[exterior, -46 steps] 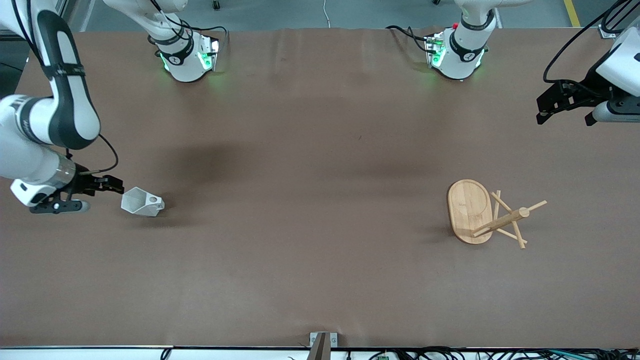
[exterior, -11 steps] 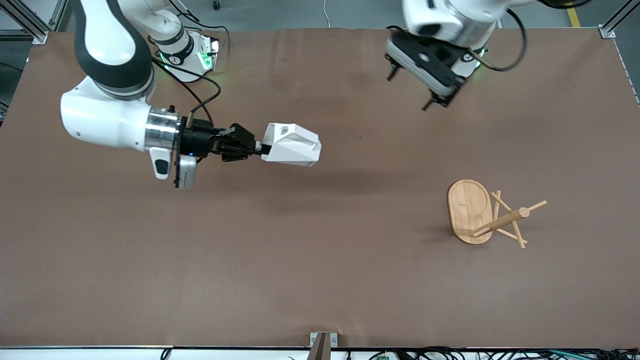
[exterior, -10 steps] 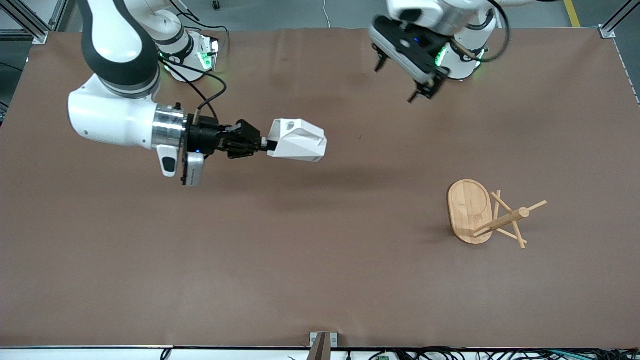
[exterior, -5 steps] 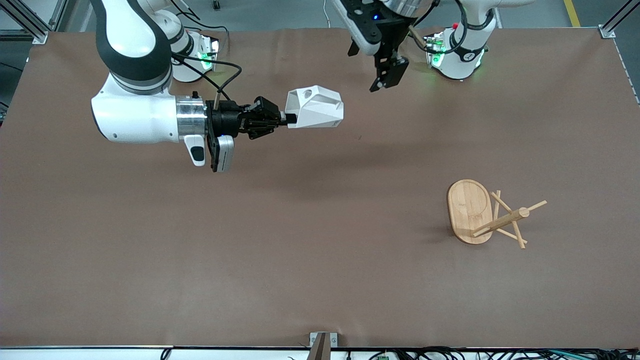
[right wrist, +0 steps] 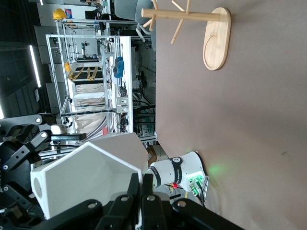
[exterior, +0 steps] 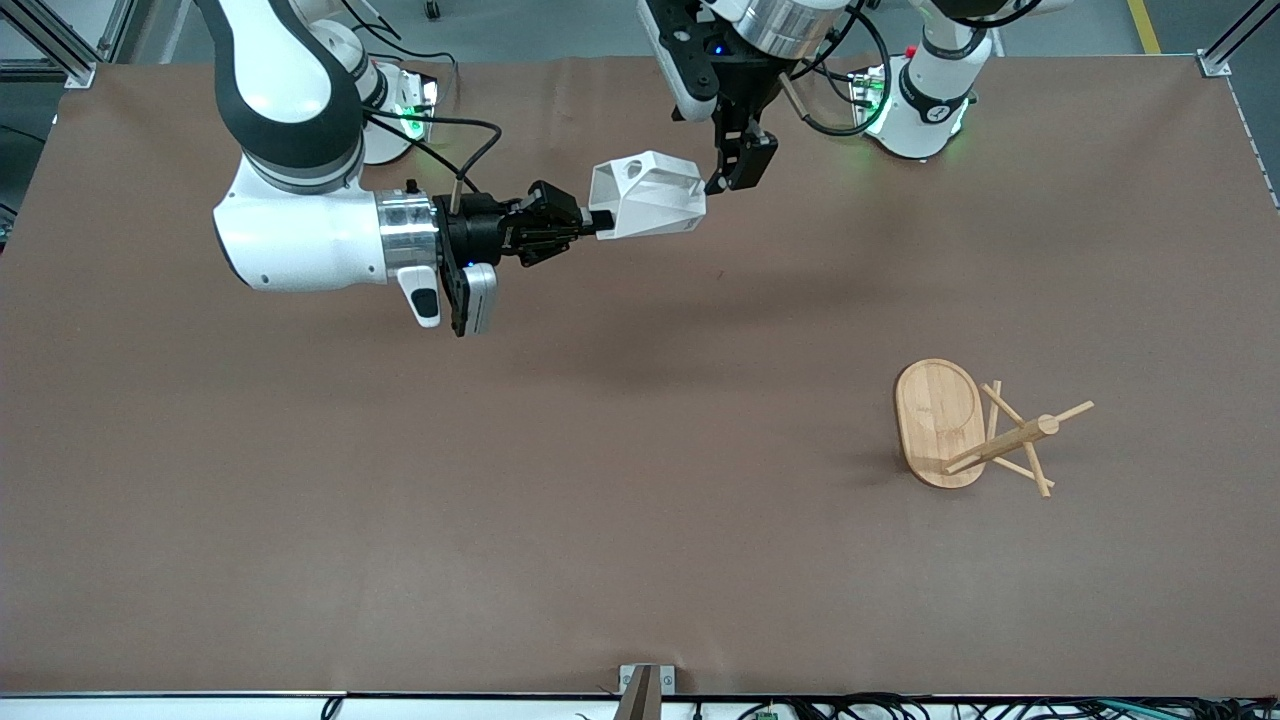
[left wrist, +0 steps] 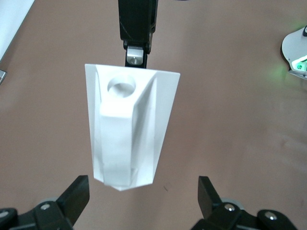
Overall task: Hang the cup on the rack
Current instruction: 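Grasp the cup with the left gripper while the right gripper holds it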
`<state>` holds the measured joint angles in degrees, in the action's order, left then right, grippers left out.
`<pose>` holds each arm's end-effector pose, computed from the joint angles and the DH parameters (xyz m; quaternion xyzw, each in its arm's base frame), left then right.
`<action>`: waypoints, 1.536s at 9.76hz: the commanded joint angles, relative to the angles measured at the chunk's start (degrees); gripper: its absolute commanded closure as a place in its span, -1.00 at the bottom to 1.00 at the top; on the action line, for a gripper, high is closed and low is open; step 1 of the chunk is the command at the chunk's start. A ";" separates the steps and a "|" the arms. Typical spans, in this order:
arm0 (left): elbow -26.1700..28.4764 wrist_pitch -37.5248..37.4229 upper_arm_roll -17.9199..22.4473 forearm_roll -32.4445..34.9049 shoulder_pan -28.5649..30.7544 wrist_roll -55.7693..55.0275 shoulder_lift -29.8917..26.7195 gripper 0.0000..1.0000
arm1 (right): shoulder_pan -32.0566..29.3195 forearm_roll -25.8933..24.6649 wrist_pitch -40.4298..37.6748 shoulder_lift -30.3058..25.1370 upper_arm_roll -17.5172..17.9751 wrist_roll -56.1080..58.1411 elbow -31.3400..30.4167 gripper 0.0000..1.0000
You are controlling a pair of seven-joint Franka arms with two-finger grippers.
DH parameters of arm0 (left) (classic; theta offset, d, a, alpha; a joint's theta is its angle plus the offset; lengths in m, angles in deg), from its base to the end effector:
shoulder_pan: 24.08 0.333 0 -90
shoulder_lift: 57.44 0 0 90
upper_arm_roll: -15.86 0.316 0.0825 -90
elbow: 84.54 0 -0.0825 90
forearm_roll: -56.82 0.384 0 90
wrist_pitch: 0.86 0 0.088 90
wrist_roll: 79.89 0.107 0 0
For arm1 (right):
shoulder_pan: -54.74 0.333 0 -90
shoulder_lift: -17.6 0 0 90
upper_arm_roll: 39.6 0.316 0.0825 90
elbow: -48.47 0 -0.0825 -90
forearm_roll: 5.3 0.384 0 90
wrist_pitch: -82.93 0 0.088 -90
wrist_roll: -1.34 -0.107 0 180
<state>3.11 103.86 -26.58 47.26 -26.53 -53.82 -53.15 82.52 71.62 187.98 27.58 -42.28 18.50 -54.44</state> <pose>0.4243 -0.4187 0.6397 0.8123 -0.5605 0.1012 0.1257 0.5262 0.3350 0.4954 -0.8038 -0.0940 0.0932 0.5800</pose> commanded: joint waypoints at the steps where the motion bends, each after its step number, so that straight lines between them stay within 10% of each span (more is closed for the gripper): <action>1: 1.39 1.98 -0.36 0.51 -0.79 0.56 2.47 -1.00 | 0.61 1.56 -0.63 0.47 -0.22 0.15 1.40 0.99; 6: 2.62 3.48 -0.36 0.60 -1.23 1.09 2.56 -0.90 | 0.44 1.56 -4.06 0.38 -0.30 0.15 1.48 0.99; 9: 2.97 3.21 -0.36 0.51 -1.15 0.03 2.39 0.56 | 0.35 1.56 -4.24 0.38 -0.30 -0.03 1.48 0.98; 12: 2.89 2.25 0.25 0.69 -0.01 -4.50 2.13 0.80 | -0.09 1.56 -4.33 0.30 -0.30 -0.46 1.48 0.92; 13: 2.62 0.33 0.34 3.39 0.08 -8.89 2.04 0.80 | -0.44 1.56 -6.24 0.21 -0.65 -0.46 1.57 -0.64; 15: 2.62 -1.27 0.34 8.41 0.26 -20.21 2.04 0.80 | -2.54 0.69 -8.02 -0.31 -1.09 -0.29 1.40 -1.00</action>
<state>4.05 104.18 -26.87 51.59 -27.53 -67.70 -51.09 82.17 72.34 183.34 28.71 -42.93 18.53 -52.53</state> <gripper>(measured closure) 0.278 0.815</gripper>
